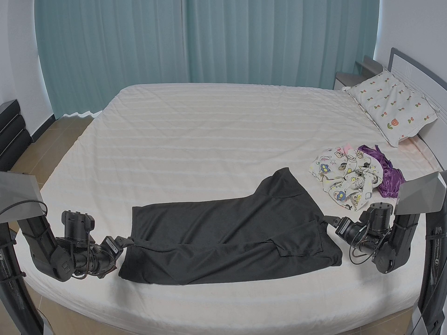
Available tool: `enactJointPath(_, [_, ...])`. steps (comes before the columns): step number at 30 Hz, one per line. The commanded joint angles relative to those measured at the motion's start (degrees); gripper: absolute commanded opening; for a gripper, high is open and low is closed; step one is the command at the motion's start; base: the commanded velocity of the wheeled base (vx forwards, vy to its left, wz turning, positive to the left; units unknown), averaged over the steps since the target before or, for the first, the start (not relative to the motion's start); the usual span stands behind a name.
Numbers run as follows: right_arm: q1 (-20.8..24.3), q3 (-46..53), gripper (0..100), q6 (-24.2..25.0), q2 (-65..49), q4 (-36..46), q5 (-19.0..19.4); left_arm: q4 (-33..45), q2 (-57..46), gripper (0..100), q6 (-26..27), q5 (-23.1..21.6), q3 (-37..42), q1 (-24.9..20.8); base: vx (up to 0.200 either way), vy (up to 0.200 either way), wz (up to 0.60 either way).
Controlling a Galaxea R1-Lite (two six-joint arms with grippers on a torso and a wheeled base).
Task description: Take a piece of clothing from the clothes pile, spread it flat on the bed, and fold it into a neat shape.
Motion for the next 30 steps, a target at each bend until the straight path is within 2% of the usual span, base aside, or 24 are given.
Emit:
enactJointPath(1, [0.05, 0.12, 100, 0.01, -0.07, -0.04, 0.03, -0.06, 0.10, 100, 0.20, -0.09, 0.13, -0.27, -0.200, 0.000, 0.00])
enactJointPath(6, [0.05, 0.12, 100, -0.08, -0.07, 0.05, 0.03, -0.33, 0.80, 100, 0.64, -2.19, 0.13, -0.27, 0.000, 0.000, 0.00])
enactJointPath(10, [0.49, 0.12, 100, -0.08, -0.07, 0.05, -0.05, -2.09, 1.86, 100, 4.15, -2.72, -0.05, -0.27, 0.000, 0.000, 0.00])
enactJointPath(11, [0.67, 0.29, 100, -0.08, -0.15, 0.05, -0.05, -3.67, 3.44, 100, 6.70, -2.46, -0.40, -0.27, 0.000, 0.000, 0.00])
enactJointPath(14, [0.67, 0.56, 100, -0.08, -0.24, 0.05, -0.05, -6.22, 6.25, 100, 8.63, -1.84, -0.48, -0.27, 0.000, 0.000, 0.00])
enactJointPath(28, [0.67, 2.75, 100, -0.08, -1.82, 0.23, 0.03, -7.89, 11.44, 100, 10.04, 5.28, -3.56, -3.88, 0.000, 0.000, 0.00])
enactJointPath(29, [0.67, 2.93, 100, -0.08, -2.00, 0.23, 0.03, -7.80, 12.40, 0, 10.04, 7.21, -4.44, -4.67, 0.000, 0.000, 0.00])
enactJointPath(30, [0.67, 3.46, 100, -0.17, -2.18, 0.23, 0.03, -7.80, 13.11, 0, 10.13, 9.23, -4.79, -5.19, 0.000, 0.000, 0.00])
